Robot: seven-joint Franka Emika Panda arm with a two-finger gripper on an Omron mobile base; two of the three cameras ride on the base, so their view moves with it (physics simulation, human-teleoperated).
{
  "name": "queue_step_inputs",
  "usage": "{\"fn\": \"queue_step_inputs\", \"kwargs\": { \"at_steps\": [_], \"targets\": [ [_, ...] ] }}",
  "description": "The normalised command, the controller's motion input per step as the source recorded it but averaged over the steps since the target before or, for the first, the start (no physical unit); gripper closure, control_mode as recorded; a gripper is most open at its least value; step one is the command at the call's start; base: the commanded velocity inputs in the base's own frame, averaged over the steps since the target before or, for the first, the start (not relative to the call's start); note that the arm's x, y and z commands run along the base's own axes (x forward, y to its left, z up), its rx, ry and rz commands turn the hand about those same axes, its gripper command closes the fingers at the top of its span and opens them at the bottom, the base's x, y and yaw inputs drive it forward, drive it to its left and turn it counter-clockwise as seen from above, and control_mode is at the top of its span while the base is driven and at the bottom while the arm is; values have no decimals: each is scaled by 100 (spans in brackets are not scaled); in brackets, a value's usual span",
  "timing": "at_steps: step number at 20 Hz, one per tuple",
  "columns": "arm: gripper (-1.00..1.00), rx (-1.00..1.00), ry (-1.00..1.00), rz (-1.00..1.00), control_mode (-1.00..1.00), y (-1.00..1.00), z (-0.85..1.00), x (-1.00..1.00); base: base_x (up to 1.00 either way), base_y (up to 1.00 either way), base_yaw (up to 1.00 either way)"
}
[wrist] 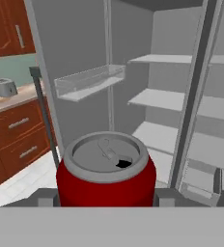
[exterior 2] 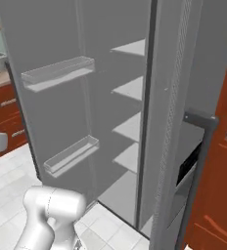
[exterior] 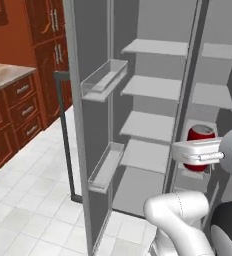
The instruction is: Open the fridge, grab two sodas, and place both sodas inside the bowl with ice on the dining counter.
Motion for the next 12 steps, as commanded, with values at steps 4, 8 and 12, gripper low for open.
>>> {"fn": "queue_step_inputs", "kwargs": {
  "at_steps": [4,8,12],
  "targets": [
    [100,0,0,0,100,0,0,0,0,-69,42],
    [100,0,0,0,100,0,0,0,1,-72,42],
    [100,0,0,0,100,0,0,0,-26,-54,44]
  ]
}}
